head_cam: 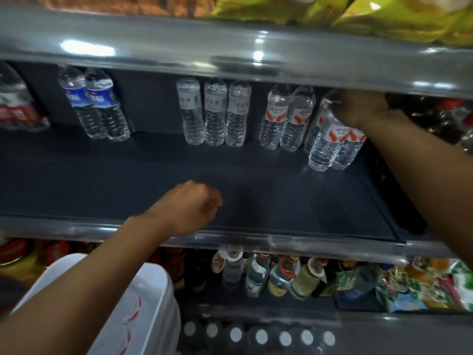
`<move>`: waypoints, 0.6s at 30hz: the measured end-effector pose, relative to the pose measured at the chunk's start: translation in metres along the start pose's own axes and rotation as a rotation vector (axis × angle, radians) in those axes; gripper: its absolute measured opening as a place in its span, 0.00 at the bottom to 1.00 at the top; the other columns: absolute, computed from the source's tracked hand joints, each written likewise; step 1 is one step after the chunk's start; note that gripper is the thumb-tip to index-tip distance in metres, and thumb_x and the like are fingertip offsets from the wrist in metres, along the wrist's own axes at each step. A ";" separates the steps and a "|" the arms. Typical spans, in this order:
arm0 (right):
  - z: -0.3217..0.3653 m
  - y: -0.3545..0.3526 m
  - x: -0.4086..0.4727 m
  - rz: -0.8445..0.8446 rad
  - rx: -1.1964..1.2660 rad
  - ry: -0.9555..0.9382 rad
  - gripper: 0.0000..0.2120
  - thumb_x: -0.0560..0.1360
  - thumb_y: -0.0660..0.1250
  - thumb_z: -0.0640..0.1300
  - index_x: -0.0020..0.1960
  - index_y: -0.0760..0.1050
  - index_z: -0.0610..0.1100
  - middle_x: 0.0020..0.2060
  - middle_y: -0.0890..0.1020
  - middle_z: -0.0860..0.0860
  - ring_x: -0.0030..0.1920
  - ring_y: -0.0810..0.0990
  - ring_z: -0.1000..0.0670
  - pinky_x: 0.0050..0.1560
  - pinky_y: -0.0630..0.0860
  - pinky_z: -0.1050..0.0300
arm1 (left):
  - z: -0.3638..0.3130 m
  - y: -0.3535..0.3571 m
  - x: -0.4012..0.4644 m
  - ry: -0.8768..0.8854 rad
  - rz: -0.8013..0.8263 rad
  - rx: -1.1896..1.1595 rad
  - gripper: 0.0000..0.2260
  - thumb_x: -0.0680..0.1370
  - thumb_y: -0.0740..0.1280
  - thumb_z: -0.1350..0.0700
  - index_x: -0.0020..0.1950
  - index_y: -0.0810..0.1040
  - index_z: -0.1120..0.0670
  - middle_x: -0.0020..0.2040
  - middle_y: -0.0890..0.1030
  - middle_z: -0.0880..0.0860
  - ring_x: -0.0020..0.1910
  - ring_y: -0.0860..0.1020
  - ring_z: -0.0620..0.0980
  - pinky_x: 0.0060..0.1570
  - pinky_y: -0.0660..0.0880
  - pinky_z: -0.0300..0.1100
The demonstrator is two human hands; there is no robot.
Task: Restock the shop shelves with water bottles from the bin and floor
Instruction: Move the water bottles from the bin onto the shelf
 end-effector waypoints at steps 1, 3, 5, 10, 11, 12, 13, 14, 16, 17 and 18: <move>0.013 0.002 -0.007 -0.026 -0.030 -0.028 0.15 0.78 0.63 0.43 0.61 0.74 0.38 0.59 0.76 0.34 0.59 0.74 0.35 0.56 0.71 0.46 | 0.005 -0.003 -0.008 -0.009 -0.001 0.003 0.12 0.76 0.65 0.57 0.57 0.81 0.49 0.54 0.82 0.49 0.52 0.80 0.53 0.53 0.75 0.44; 0.051 0.008 -0.031 -0.044 -0.014 -0.121 0.16 0.75 0.66 0.42 0.61 0.74 0.38 0.57 0.77 0.35 0.56 0.76 0.35 0.52 0.73 0.47 | 0.014 -0.009 -0.025 -0.029 -0.005 0.006 0.12 0.76 0.65 0.57 0.57 0.81 0.49 0.56 0.82 0.50 0.53 0.79 0.54 0.54 0.76 0.46; 0.101 0.020 -0.066 -0.004 0.098 -0.253 0.18 0.74 0.67 0.43 0.64 0.72 0.41 0.58 0.76 0.38 0.59 0.75 0.37 0.56 0.72 0.47 | 0.025 -0.015 -0.044 -0.046 -0.014 0.014 0.12 0.76 0.65 0.57 0.58 0.81 0.49 0.56 0.82 0.50 0.54 0.79 0.54 0.55 0.75 0.47; 0.211 0.045 -0.162 0.176 0.373 -0.438 0.20 0.76 0.66 0.48 0.66 0.71 0.47 0.57 0.76 0.48 0.59 0.74 0.46 0.56 0.72 0.53 | 0.056 -0.023 -0.099 -0.094 -0.032 0.022 0.10 0.76 0.64 0.57 0.55 0.81 0.50 0.54 0.81 0.51 0.52 0.79 0.55 0.53 0.76 0.49; 0.232 0.048 -0.177 0.200 0.422 -0.469 0.20 0.76 0.66 0.48 0.67 0.70 0.48 0.57 0.76 0.49 0.59 0.74 0.47 0.55 0.71 0.54 | 0.063 -0.024 -0.111 -0.103 -0.035 0.020 0.09 0.76 0.63 0.58 0.53 0.81 0.51 0.52 0.82 0.52 0.51 0.79 0.55 0.51 0.76 0.49; 0.251 0.051 -0.192 0.225 0.462 -0.493 0.19 0.76 0.66 0.48 0.67 0.70 0.49 0.58 0.76 0.50 0.58 0.74 0.48 0.54 0.71 0.56 | 0.069 -0.025 -0.124 -0.109 -0.036 0.019 0.09 0.76 0.63 0.58 0.51 0.81 0.52 0.51 0.82 0.52 0.49 0.79 0.55 0.50 0.76 0.49; 0.268 0.054 -0.204 0.244 0.493 -0.509 0.19 0.76 0.66 0.48 0.66 0.70 0.49 0.58 0.76 0.51 0.58 0.74 0.48 0.53 0.71 0.56 | 0.076 -0.025 -0.136 -0.118 -0.038 0.018 0.08 0.76 0.62 0.58 0.50 0.81 0.53 0.50 0.82 0.53 0.48 0.79 0.55 0.49 0.76 0.49; 0.283 0.058 -0.216 0.269 0.509 -0.525 0.18 0.76 0.65 0.47 0.65 0.71 0.49 0.57 0.76 0.51 0.57 0.74 0.48 0.52 0.71 0.56 | 0.084 -0.024 -0.149 -0.132 -0.045 0.016 0.07 0.77 0.63 0.58 0.49 0.80 0.53 0.49 0.82 0.52 0.48 0.79 0.53 0.48 0.76 0.48; 0.311 0.067 -0.235 0.308 0.512 -0.564 0.15 0.76 0.65 0.47 0.62 0.72 0.49 0.56 0.76 0.51 0.56 0.74 0.48 0.49 0.70 0.57 | 0.101 -0.021 -0.173 -0.172 -0.067 0.002 0.08 0.77 0.64 0.57 0.53 0.81 0.51 0.51 0.82 0.49 0.49 0.79 0.49 0.50 0.76 0.43; 0.324 0.071 -0.244 0.317 0.508 -0.584 0.14 0.76 0.65 0.47 0.61 0.72 0.49 0.55 0.77 0.51 0.56 0.74 0.48 0.48 0.69 0.57 | 0.110 -0.018 -0.185 -0.191 -0.072 -0.003 0.09 0.77 0.64 0.56 0.55 0.81 0.50 0.53 0.82 0.48 0.51 0.79 0.48 0.50 0.74 0.39; 0.335 0.075 -0.252 0.336 0.507 -0.596 0.13 0.76 0.65 0.47 0.60 0.73 0.49 0.55 0.77 0.51 0.56 0.75 0.48 0.47 0.68 0.58 | 0.119 -0.013 -0.196 -0.208 -0.066 -0.008 0.11 0.78 0.63 0.56 0.58 0.80 0.50 0.54 0.82 0.47 0.52 0.78 0.46 0.50 0.72 0.36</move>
Point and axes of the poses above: each hand's wrist, its own x-axis towards the middle knuckle, its own y-axis out of the palm, z = x × y, the point moved 5 cm from there along x, towards the middle knuckle
